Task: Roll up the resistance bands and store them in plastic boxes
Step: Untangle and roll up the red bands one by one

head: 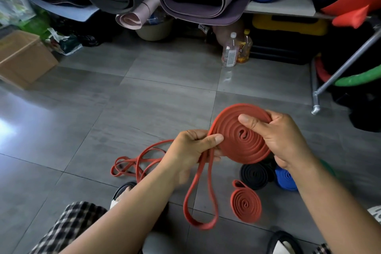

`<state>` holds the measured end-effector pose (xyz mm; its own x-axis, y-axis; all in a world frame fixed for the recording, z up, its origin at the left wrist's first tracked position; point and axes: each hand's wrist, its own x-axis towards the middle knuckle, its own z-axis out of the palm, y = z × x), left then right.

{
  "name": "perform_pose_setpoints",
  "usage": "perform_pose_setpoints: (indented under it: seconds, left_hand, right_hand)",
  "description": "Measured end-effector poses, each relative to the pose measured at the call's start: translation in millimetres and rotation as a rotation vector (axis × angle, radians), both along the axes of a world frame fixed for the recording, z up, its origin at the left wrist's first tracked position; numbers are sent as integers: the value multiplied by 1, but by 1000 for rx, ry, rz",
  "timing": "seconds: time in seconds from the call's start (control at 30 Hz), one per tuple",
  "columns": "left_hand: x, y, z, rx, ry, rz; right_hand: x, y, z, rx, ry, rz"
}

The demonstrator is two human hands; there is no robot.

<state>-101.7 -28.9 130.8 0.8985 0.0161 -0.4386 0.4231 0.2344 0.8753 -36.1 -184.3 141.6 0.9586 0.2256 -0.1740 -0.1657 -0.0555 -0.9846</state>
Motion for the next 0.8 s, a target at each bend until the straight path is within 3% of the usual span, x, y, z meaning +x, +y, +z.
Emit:
perform_pose_setpoints:
  seconds: [0.17,0.27,0.4,0.57,0.7,0.8]
  left_hand:
    - [-4,-15,-10,-166,10,118]
    - [-5,-21,-8,-377,7,186]
    - [-7,-23,-5,-537,-6,228]
    - [-1,-8,-6,-307,-26,209]
    - [3,4,-5,115,-92,-13]
    - [0,2,-10,236,-82,-103]
  right_hand:
    - [-8,11,-5,109,60,-184]
    - [-15,20,-13,146,111,-320]
    - [-29,30,-19,388,262,-444]
    - [-19,17,-20,242,201,-114]
    - [2,-7,-7,-361,-147,265]
    - [-1,-9,-5,-341,-27,461]
